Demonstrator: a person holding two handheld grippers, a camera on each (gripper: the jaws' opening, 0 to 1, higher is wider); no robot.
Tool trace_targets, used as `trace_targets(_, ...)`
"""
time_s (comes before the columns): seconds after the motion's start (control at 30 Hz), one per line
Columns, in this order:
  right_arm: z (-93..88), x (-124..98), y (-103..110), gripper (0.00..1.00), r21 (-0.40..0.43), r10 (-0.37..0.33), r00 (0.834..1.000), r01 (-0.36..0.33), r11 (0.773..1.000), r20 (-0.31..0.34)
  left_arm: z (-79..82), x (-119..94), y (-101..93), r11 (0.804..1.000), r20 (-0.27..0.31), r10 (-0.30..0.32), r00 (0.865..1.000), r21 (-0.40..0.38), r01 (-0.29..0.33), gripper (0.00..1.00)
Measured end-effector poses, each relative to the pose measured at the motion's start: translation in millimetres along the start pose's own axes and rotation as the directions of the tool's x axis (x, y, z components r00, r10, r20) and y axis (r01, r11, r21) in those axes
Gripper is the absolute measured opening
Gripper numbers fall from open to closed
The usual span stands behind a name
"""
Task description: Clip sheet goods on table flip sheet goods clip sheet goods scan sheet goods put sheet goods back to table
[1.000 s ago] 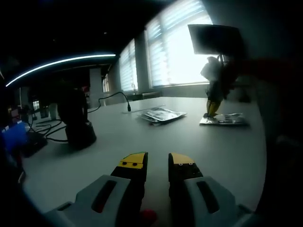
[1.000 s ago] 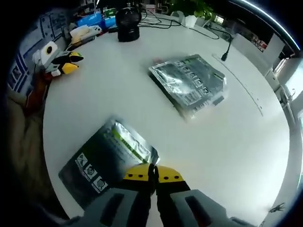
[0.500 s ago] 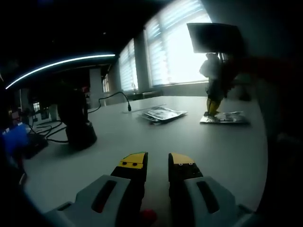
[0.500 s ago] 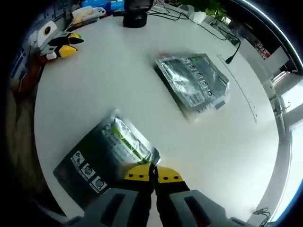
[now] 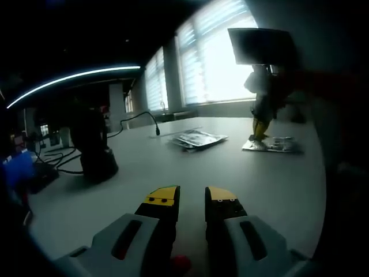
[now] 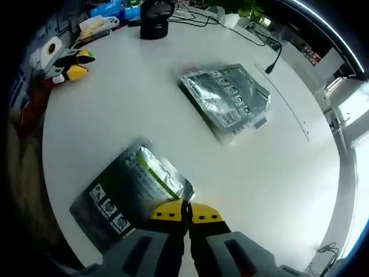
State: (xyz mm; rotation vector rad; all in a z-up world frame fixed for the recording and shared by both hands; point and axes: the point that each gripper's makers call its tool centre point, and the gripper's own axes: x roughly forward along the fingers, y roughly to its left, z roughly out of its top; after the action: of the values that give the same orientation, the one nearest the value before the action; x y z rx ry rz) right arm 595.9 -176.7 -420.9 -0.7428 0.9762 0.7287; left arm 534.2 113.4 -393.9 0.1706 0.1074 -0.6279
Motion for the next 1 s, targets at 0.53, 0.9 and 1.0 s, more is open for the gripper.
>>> trace_targets(0.53, 25.5, -67, 12, 0.00, 0.138, -0.009, 0.984, -0.016, 0.990, 0.180, -0.9, 1, -0.6, 1.000, -0.006, -0.004, 1.000, 0.004, 0.004, 0.10)
trace_targets(0.9, 59.2, -91, 28, 0.00, 0.139, -0.006, 0.968, -0.031, 0.990, 0.252, -0.6, 0, -0.7, 1.000, -0.003, -0.006, 1.000, -0.002, 0.006, 0.10)
trace_targets(1.0, 67.9, -96, 31, 0.00, 0.142, 0.005, 0.961, -0.046, 0.989, 0.276, -0.5, 0, -1.0, 1.000, -0.003, -0.007, 1.000, -0.002, 0.007, 0.10)
